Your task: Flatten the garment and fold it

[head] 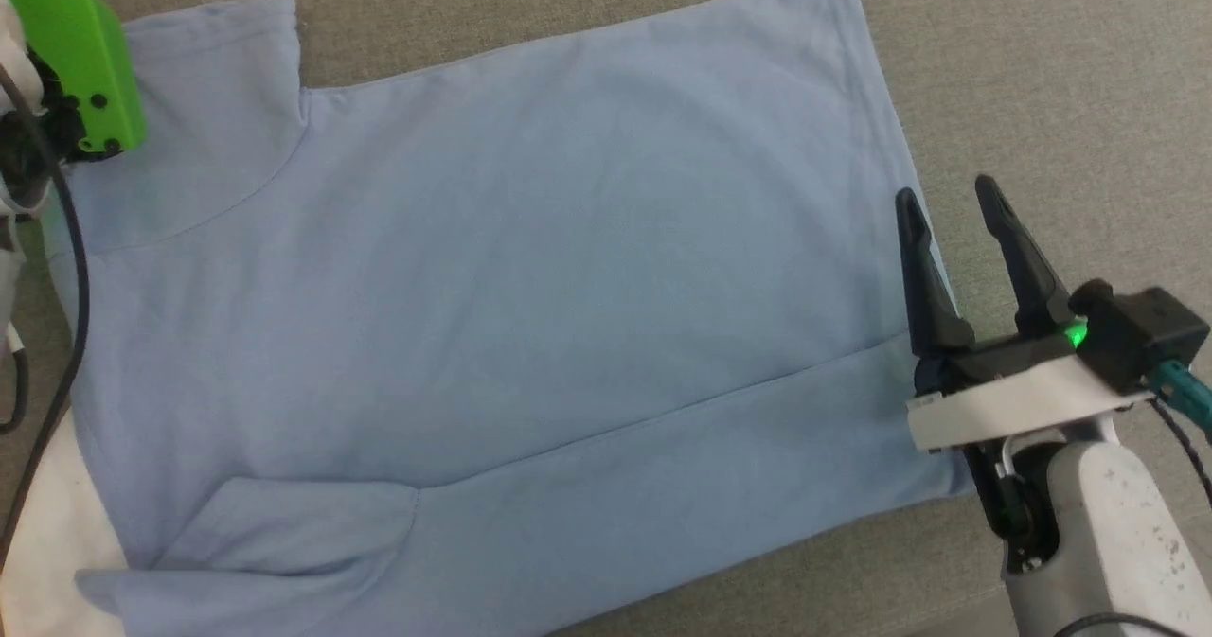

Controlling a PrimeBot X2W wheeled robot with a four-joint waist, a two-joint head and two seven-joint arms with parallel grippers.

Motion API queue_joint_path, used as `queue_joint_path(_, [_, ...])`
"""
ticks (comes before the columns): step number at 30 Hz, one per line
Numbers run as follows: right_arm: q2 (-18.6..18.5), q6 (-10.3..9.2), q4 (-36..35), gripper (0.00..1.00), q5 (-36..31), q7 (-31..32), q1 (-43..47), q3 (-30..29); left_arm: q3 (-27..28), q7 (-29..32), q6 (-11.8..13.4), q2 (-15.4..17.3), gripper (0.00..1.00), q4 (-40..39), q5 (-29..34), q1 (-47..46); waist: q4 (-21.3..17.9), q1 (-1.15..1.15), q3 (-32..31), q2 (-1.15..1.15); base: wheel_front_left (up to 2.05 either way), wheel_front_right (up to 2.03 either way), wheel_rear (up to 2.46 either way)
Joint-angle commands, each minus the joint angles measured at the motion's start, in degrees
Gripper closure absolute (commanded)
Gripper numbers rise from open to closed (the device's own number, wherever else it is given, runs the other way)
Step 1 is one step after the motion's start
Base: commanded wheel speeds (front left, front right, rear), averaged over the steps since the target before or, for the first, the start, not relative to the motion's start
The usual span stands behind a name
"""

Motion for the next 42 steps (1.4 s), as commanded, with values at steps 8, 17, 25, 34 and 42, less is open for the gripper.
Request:
queue_joint_path(8, [-2.9, -0.09, 2.1, 0.0, -2.0, 13.2, -16.2, -1.6, -1.1, 0.0, 0.6, -0.1, 1.0, -3.1, -0.3, 3.0, 1.4, -0.01, 0.1, 0.0, 0.0, 0.0, 0.0])
queue_joint_path(17, [-3.7, -0.09, 19.9, 0.0, -3.3, 39.6, -35.5, -3.4, -3.0, -1.6, -0.7, -2.8, 1.0, -5.4, 0.5, 0.6, 5.3, -0.01, 1.6, 0.0, 0.0, 0.0, 0.0])
queue_joint_path(25, [-4.0, -0.09, 30.9, 0.04, -3.6, 52.6, -42.8, -3.7, -4.0, -3.7, -2.4, -4.6, 1.0, -5.0, 0.7, -1.3, 8.2, -0.01, 3.0, 0.0, 0.0, 0.0, 0.0])
queue_joint_path(34, [-4.4, -0.09, 32.5, 1.0, -3.4, 51.9, -42.6, -4.7, -3.2, -14.9, -5.7, -6.3, 1.0, -4.2, 0.8, 0.0, 9.4, -0.01, 0.4, 0.0, 0.0, 0.0, 0.0])
queue_joint_path(42, [-7.5, -0.09, 28.9, 1.0, -1.5, 36.7, -32.5, -2.7, -2.0, -31.4, -8.5, -6.6, 1.0, -8.0, 0.5, 11.2, 11.5, -0.01, -8.8, 0.0, 0.0, 0.0, 0.0])
